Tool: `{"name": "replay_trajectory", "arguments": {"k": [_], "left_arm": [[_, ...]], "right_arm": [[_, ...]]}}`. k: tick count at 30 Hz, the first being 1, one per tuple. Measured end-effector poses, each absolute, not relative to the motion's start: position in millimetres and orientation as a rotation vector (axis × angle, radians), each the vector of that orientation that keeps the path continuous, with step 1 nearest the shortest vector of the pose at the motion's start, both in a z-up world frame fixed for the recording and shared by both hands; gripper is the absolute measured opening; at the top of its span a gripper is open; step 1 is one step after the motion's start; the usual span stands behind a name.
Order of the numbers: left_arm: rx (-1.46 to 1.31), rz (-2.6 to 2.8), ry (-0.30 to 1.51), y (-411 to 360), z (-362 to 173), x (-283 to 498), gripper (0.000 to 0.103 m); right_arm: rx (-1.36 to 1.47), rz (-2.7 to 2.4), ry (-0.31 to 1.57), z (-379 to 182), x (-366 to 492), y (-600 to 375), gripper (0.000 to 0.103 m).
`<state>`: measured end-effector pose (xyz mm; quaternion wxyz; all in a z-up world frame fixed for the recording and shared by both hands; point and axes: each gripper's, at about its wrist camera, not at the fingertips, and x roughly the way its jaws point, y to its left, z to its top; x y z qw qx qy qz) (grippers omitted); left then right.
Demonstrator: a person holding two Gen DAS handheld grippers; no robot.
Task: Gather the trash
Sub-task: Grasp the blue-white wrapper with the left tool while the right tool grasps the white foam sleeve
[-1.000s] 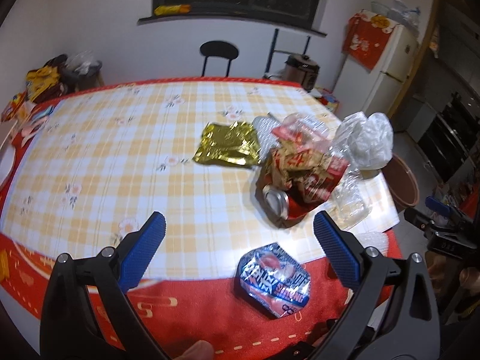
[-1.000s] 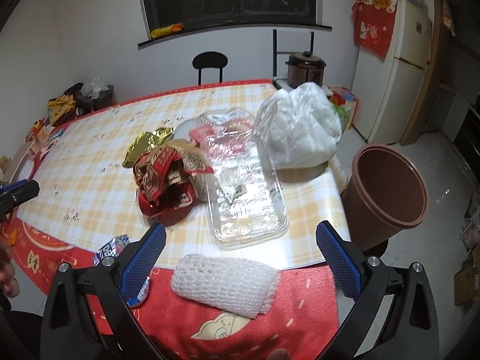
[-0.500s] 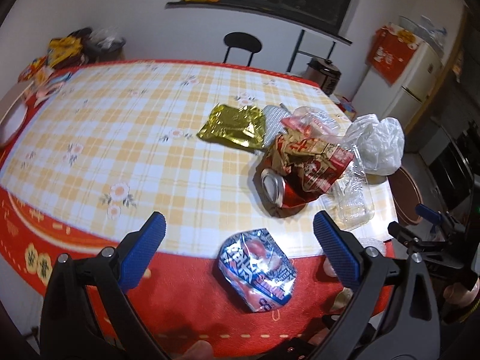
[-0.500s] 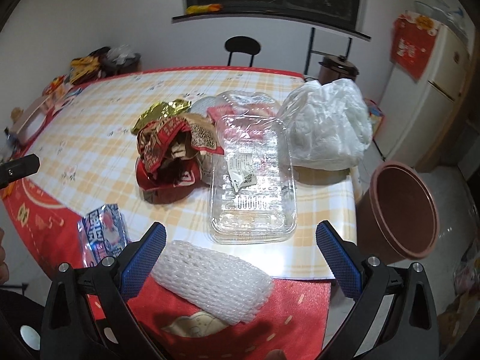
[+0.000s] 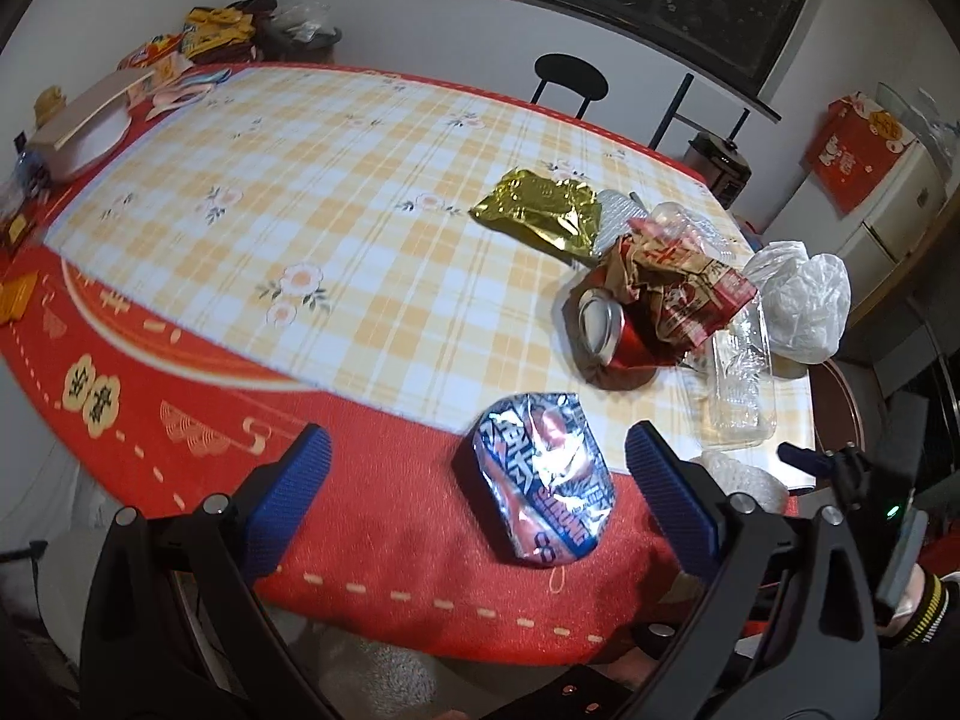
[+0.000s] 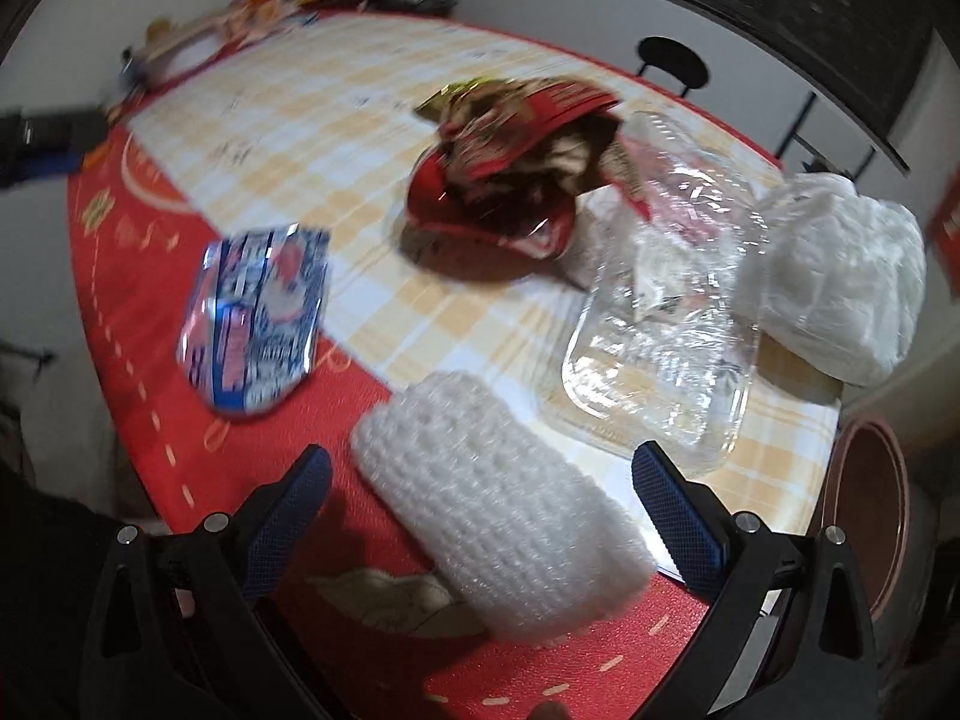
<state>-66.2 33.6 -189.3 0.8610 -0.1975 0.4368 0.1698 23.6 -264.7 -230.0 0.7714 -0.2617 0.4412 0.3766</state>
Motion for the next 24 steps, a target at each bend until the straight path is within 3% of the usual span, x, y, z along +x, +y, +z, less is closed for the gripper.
{"name": "replay_trajectory", "arguments": {"k": [12,14,18,24], "left_arm": [[-0.454,0.369,0.923,28.0,-193.6,-74.2,0.094],[-0.460,0.359,0.925,26.6,-194.0,-72.9,0.092],[-0.467,0.337,0.935,22.2,-195.5,-68.7,0.087],[-0.509,0.270,0.980,15.4,-205.9,-60.8,0.068]], "right_arm": [[-0.573,0.789,1.086,-266.3,35.3,-275.2,0.097],[-0.547,0.792,1.097,-265.5,39.0,-279.1,0.082],[-0.491,0.808,1.104,-260.7,44.8,-288.8,0.070],[-0.422,0.861,1.091,-246.3,46.8,-301.8,0.052]]}}
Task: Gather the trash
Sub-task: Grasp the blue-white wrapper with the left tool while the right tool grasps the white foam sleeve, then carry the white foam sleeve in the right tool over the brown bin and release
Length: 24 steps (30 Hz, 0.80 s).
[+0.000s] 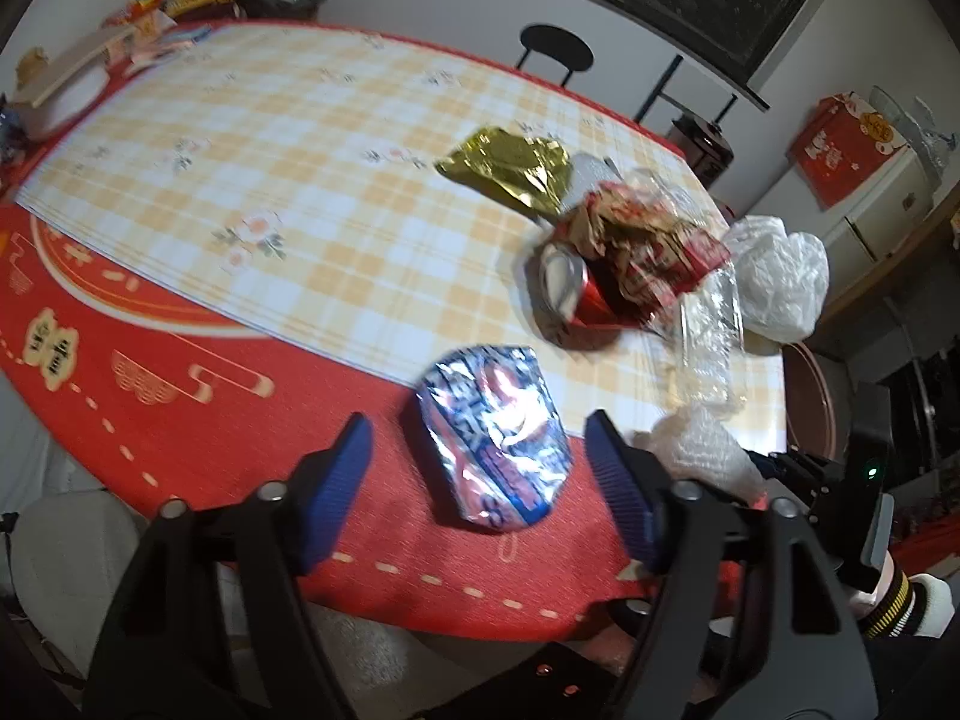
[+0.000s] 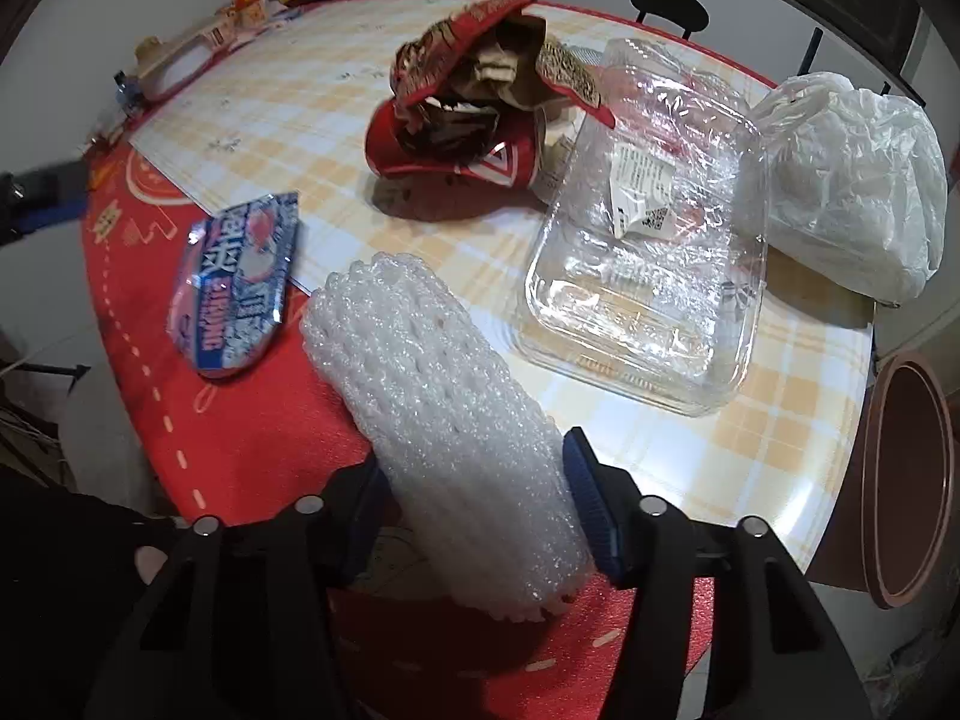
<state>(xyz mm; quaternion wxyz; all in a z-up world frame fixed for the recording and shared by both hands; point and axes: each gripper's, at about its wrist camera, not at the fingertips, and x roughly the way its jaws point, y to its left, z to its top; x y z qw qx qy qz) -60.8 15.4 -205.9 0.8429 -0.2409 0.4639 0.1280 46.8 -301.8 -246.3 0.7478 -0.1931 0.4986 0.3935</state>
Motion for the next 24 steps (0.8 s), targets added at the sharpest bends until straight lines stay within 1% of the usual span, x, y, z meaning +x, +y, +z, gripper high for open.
{"name": "replay_trajectory", "arguments": {"k": [1,4,11,18,24], "left_arm": [[-0.519,0.260,0.988,15.2,-208.4,-60.0,0.064],[-0.561,0.245,1.012,17.2,-216.7,-58.6,0.059],[-0.667,0.215,1.096,26.6,-245.0,-55.9,0.056],[-0.787,0.121,1.148,39.9,-276.1,-39.7,0.044],[-0.878,0.066,1.180,55.5,-296.7,-30.2,0.043]], "right_arm": [[-0.400,0.874,1.086,-242.6,46.2,-304.6,0.051],[-0.335,0.893,1.069,-229.5,50.0,-315.7,0.050],[-0.213,0.871,1.081,-219.8,55.6,-330.5,0.050],[-0.231,0.826,1.097,-222.3,45.9,-321.0,0.050],[-0.216,0.763,1.116,-219.4,45.5,-319.6,0.050]]}}
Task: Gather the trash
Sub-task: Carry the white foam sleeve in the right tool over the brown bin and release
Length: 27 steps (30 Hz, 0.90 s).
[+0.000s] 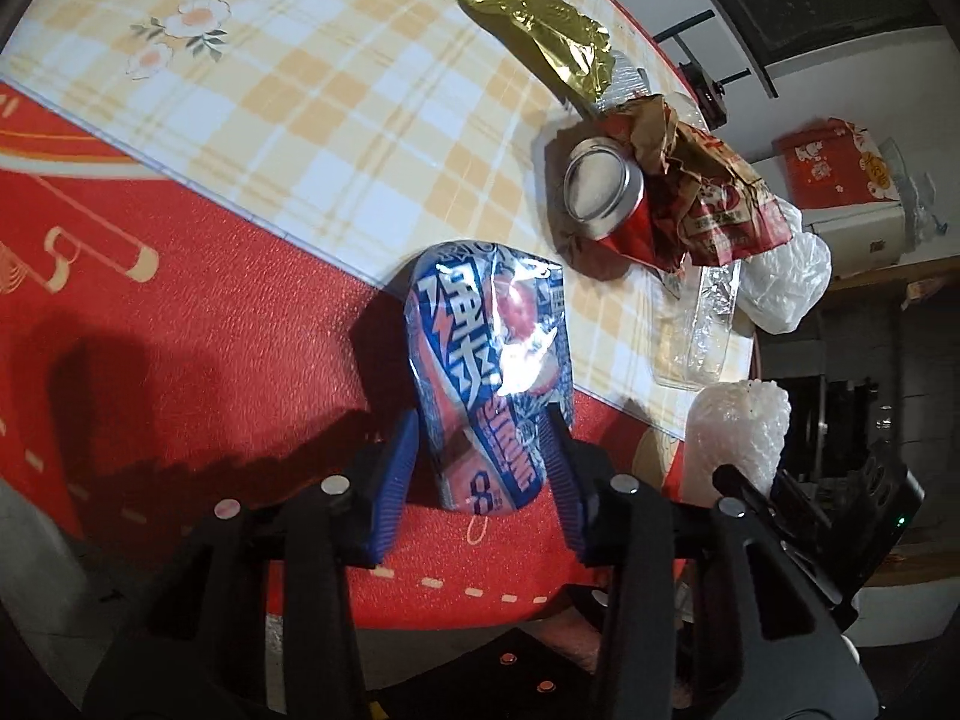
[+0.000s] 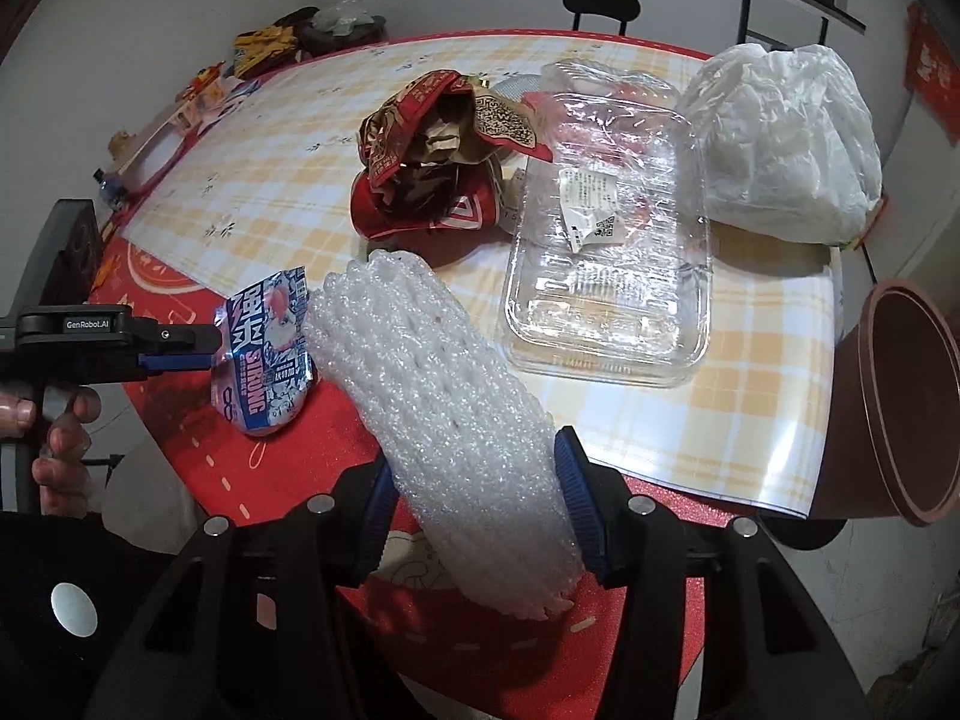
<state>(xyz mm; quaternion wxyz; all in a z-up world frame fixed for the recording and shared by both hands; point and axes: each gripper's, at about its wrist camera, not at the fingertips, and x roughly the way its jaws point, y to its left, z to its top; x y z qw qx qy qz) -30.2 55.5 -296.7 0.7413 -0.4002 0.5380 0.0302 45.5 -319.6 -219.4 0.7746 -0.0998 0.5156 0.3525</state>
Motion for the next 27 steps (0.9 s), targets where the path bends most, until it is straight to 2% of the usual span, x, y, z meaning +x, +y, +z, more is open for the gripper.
{"name": "replay_trajectory", "arguments": {"k": [12,14,16,18,27], "left_arm": [[-0.907,-0.079,1.252,60.1,-322.2,2.6,0.043],[-0.901,-0.111,1.257,58.0,-325.4,8.9,0.038],[-0.893,-0.132,1.262,56.0,-326.8,11.2,0.026],[-0.888,-0.153,1.262,55.1,-327.1,12.7,0.020],[-0.790,-0.261,1.188,59.0,-304.3,18.2,0.009]], "right_arm": [[-0.210,0.668,1.104,-197.2,39.9,-311.7,0.050],[-0.207,0.650,1.102,-194.1,39.2,-312.4,0.050],[-0.205,0.632,1.106,-192.8,38.3,-312.4,0.050],[-0.199,0.618,1.108,-192.4,37.7,-311.8,0.050],[-0.162,0.594,1.098,-193.9,29.2,-301.1,0.050]]}}
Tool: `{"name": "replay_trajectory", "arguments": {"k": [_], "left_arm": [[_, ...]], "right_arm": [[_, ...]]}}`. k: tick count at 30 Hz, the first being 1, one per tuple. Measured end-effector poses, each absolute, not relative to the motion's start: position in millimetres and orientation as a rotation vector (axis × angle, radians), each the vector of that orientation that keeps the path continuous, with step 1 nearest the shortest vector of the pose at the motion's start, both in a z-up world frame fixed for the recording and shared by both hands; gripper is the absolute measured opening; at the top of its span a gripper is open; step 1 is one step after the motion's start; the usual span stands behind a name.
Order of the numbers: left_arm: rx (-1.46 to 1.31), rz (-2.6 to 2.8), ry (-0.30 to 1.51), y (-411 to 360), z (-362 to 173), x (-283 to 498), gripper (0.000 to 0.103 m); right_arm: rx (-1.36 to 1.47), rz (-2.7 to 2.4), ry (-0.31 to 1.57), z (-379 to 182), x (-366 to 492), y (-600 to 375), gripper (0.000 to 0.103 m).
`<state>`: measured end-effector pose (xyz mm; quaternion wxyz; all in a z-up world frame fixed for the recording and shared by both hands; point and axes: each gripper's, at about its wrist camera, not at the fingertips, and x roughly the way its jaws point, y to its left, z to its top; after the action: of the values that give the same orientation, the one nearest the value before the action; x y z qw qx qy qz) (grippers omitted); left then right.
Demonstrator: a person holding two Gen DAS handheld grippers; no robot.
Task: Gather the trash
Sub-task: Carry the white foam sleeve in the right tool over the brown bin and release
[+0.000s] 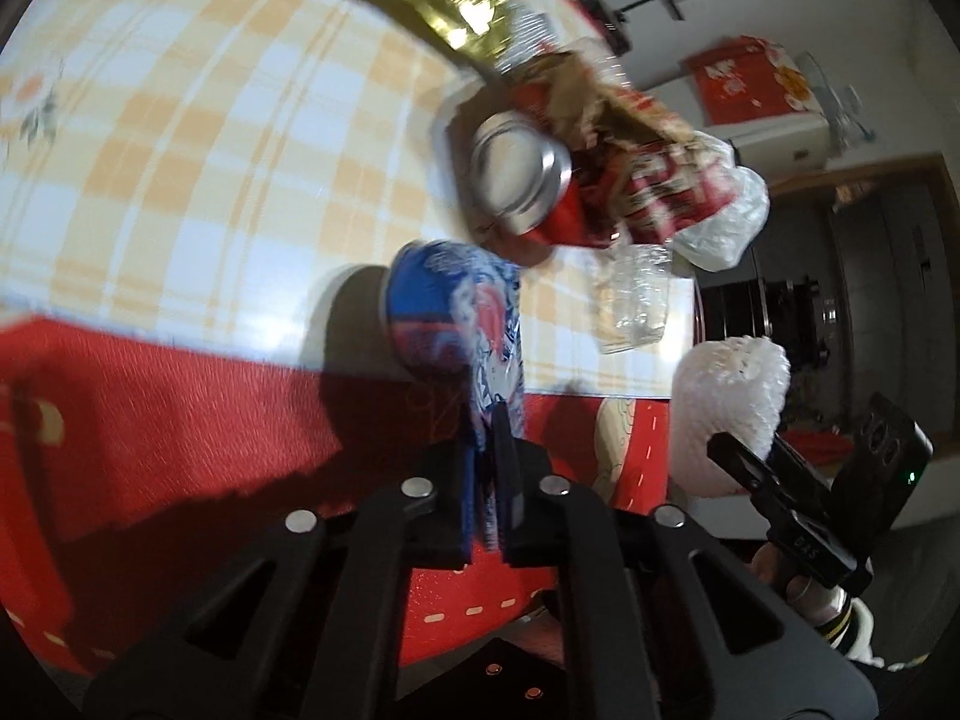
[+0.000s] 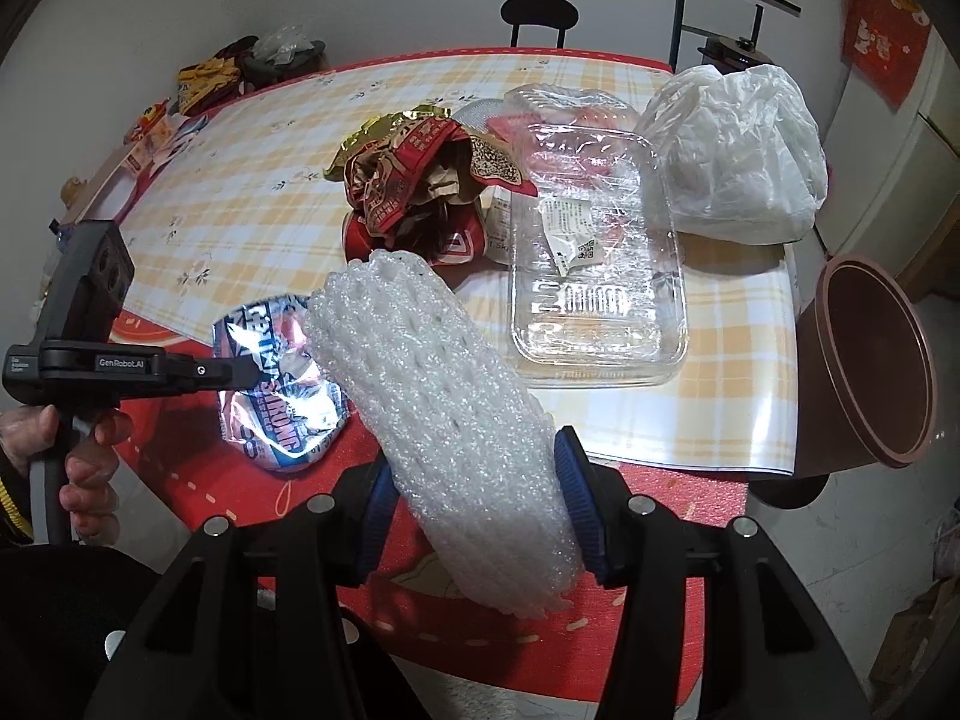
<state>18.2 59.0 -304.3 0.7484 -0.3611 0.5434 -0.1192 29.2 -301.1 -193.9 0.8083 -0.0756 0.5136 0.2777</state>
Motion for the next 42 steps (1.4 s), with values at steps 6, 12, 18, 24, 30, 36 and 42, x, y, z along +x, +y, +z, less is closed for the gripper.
{"name": "replay_trajectory", "arguments": {"k": [6,12,18,24,30,36,42], "left_arm": [[-0.674,-0.269,1.146,65.7,-279.1,21.4,0.009],[-0.587,-0.266,1.055,79.4,-245.5,15.0,0.009],[-0.594,-0.255,0.935,96.1,-209.7,9.1,0.009],[-0.575,-0.269,0.861,97.6,-178.0,17.3,0.009],[-0.538,-0.318,0.798,81.2,-149.0,32.4,0.009],[-0.504,-0.397,0.764,44.3,-124.3,56.8,0.009],[-0.480,-0.455,0.740,-3.5,-105.9,83.6,0.009]], "right_arm": [[-0.117,0.573,1.074,-190.1,30.0,-299.5,0.050],[-0.098,0.566,1.038,-177.4,34.8,-295.6,0.050],[-0.073,0.566,1.007,-160.9,44.2,-294.3,0.050],[-0.024,0.545,0.978,-141.2,59.2,-304.9,0.050],[0.021,0.473,0.926,-120.5,76.6,-331.7,0.050],[0.086,0.368,0.898,-112.9,93.9,-385.8,0.050],[0.135,0.260,0.893,-119.8,114.5,-453.7,0.050]]}}
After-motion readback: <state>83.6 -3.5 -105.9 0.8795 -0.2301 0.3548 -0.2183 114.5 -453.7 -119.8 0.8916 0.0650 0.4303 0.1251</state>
